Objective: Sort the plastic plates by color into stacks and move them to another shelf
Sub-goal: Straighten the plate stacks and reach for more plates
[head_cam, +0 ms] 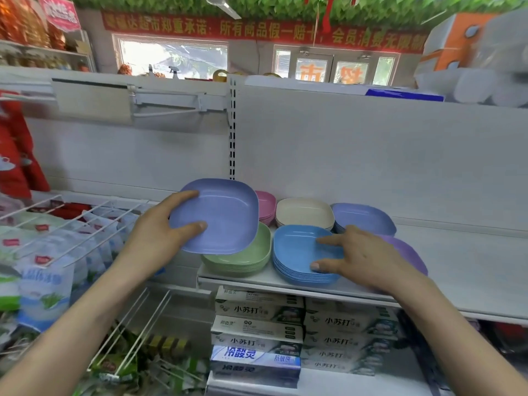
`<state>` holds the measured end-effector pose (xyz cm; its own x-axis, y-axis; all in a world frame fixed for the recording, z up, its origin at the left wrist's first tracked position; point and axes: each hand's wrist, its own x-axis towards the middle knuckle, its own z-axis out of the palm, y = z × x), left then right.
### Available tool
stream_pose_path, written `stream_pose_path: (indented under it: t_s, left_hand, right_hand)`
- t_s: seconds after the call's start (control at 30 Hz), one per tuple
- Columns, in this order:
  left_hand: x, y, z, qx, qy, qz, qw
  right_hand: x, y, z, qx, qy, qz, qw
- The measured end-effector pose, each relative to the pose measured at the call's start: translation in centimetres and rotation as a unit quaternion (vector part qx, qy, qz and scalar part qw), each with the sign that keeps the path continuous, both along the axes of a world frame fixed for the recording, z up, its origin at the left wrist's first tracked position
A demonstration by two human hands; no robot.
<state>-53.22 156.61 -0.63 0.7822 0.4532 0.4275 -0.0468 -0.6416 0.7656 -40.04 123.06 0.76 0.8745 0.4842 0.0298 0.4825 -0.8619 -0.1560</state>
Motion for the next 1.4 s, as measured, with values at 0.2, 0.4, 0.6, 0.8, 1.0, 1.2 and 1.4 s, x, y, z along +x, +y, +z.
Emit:
stream_pose_path:
  t_s: [0.2, 0.4, 0.6, 0.8, 1.0, 1.2, 1.4]
  left_hand:
    - [2.7, -2.2, 0.3, -0.019, -0.002, -0.047, 0.999]
    - [7.8, -7.1, 1.6, 0.033, 0.004, -0.077, 0.996]
    - [12.7, -13.0, 2.7, 0.049, 0.012, -0.075, 0.996]
    - [18.0, -17.3, 2.9, 0.048, 0.046, -0.047, 0.997]
    - [22.6, -20.7, 2.7, 0.080, 0.120, -0.040, 0.989]
    - [25.2, -23.3, 2.3, 0.218, 0.210, -0.070, 0.951]
    - [25.3, -24.3, 2.2, 0.352, 0.283, -0.057, 0.890]
  right_hand:
    - [0.3, -1.7, -1.2, 0.173, -0.055, -0.047, 0.982]
    - [-0.4, -5.6, -1.4, 0.296, -0.132, -0.084, 0.942]
    - [0.4, -11.3, -1.5, 0.335, -0.117, -0.096, 0.930]
    - [2.9, -17.1, -2.1, 0.353, -0.105, -0.110, 0.923]
    - [4.9, -20.2, -3.1, 0.371, -0.096, -0.127, 0.915]
    - [6.3, -21.0, -2.9, 0.396, -0.106, -0.146, 0.900]
    - [7.4, -20.4, -1.9, 0.405, -0.119, -0.143, 0.895]
